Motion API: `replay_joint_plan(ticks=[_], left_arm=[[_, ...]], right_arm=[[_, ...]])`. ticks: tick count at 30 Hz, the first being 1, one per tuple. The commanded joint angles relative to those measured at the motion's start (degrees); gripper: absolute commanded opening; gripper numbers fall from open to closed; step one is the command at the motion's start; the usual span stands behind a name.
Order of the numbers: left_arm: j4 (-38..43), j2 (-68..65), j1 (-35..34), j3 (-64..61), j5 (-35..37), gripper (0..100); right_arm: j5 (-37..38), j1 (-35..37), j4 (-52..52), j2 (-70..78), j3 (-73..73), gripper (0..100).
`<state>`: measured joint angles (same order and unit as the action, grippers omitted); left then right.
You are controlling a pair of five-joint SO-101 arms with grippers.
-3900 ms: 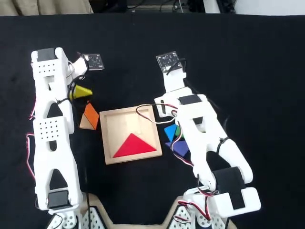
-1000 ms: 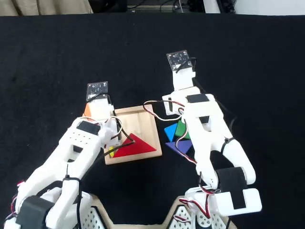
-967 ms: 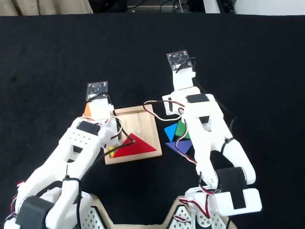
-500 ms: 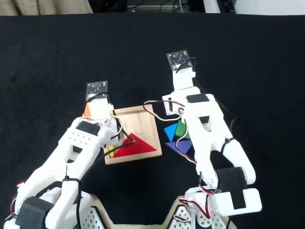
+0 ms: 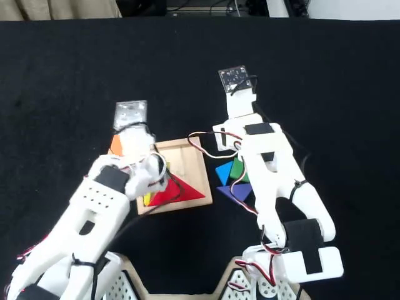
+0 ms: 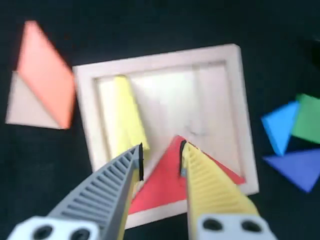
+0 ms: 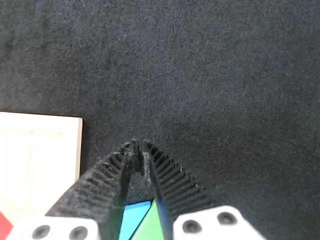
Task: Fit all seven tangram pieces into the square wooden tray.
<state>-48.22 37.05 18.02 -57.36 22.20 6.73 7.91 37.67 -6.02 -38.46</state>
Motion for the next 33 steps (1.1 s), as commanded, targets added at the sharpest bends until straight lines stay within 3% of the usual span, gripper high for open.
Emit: replay_joint_plan(ticks=[1,7,12,21,33], left_arm=[[5.2,-0.8,2.7,0.0,0.2,15],[5.8,0.6,3.1,2.2,-0.1,15],[11.1,-0.3,3.8,3.6,-5.6,15],[16.4,-14.6,5.2,5.9,-5.6,14],[16.3,-30.2,2.2,14.5,-6.1,14]], right_arm=[[0.1,-0.5,-1.1,-1.6,0.1,1.1],[0.1,-0.5,-1.1,-1.6,0.1,1.1],[-0.3,-2.4,-1.1,-2.0,0.5,1.1],[-3.4,-8.3,-4.6,-1.7,0.3,1.1],[-2.9,-8.3,-4.7,-1.7,0.4,1.1]])
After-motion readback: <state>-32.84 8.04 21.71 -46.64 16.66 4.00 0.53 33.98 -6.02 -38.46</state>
